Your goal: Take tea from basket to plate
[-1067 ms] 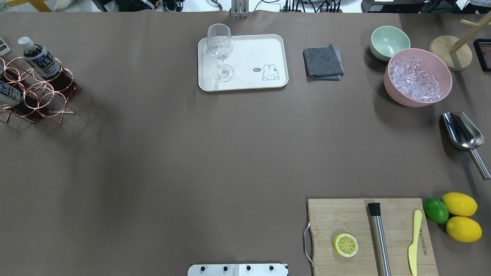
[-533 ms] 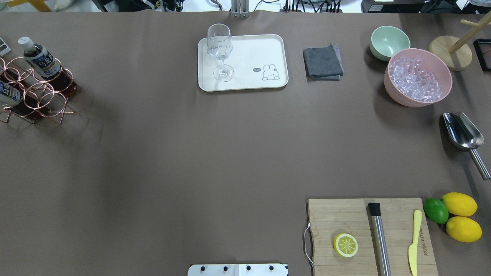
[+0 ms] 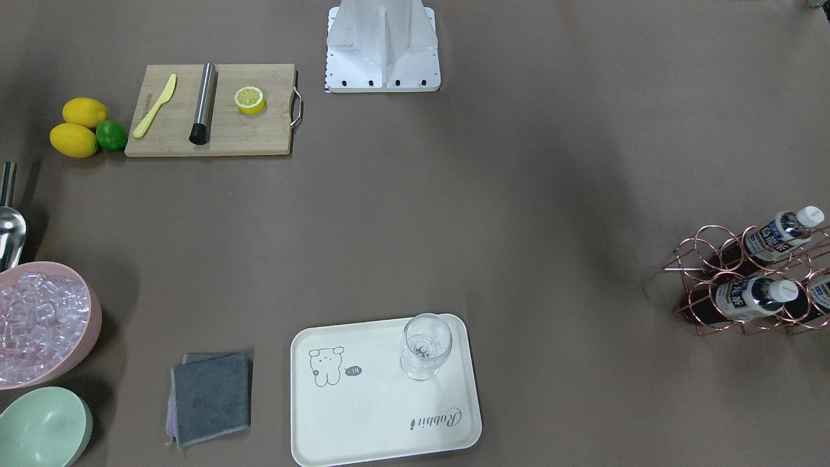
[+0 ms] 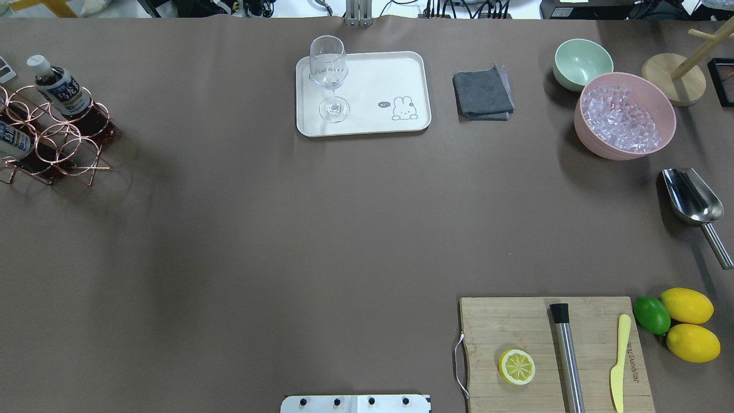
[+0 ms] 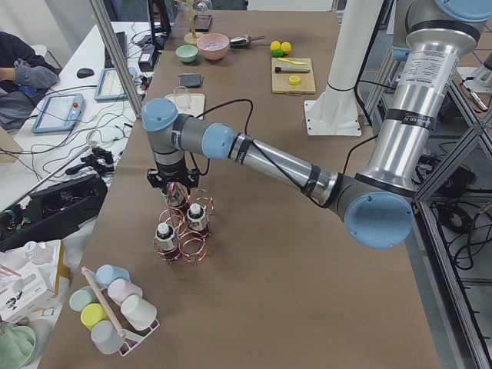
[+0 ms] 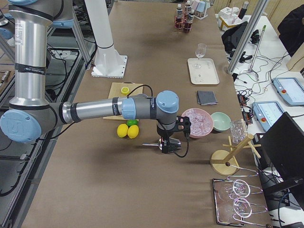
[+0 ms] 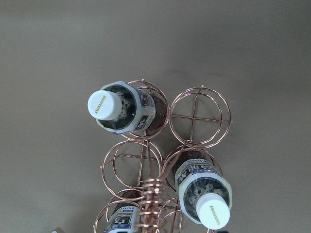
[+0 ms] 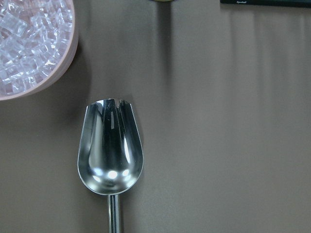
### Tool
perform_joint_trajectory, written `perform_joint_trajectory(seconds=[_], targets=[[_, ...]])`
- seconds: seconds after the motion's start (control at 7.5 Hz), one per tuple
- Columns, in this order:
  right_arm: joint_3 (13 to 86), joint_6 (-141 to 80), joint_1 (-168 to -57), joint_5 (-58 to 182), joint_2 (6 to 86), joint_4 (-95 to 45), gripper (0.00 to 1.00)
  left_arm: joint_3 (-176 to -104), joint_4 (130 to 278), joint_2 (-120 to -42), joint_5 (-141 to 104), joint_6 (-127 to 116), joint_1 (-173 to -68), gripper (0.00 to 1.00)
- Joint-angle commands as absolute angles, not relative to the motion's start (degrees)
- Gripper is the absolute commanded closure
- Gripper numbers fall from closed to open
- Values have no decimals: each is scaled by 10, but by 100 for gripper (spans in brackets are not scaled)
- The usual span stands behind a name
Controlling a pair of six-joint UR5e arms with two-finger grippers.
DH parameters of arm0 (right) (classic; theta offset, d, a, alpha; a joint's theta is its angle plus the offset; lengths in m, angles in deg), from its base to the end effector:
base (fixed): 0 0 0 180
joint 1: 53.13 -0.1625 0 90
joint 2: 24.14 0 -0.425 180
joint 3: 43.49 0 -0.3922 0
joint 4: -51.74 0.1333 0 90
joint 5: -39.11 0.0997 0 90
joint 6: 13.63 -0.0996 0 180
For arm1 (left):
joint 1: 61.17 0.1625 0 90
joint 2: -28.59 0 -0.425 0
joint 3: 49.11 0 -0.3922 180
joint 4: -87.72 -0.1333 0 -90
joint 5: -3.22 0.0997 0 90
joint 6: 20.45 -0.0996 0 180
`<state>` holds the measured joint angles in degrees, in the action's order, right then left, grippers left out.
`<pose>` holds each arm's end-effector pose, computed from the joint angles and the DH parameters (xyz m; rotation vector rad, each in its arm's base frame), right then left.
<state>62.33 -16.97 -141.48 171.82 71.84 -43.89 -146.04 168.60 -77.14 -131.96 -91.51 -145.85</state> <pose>0.0528 -0.4487 0.5838 0.0375 -0.7474 0.0007 -0.0076 -0.5938 0.4654 0.6667 0.5838 1.3458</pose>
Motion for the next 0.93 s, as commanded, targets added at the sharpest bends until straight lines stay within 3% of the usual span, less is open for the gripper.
perform_joint_trajectory(seconds=[0.0, 0.13, 0.8], targets=[[623, -170, -1415, 1718, 718, -439, 0, -1460, 1682, -771, -1317, -912, -1457, 78], [622, -171, -1415, 1718, 718, -439, 0, -1462, 1656, -772, -1317, -912, -1457, 100], [625, -171, -1415, 1719, 718, -439, 0, -1474, 1631, -790, -1309, -915, -1463, 100]])
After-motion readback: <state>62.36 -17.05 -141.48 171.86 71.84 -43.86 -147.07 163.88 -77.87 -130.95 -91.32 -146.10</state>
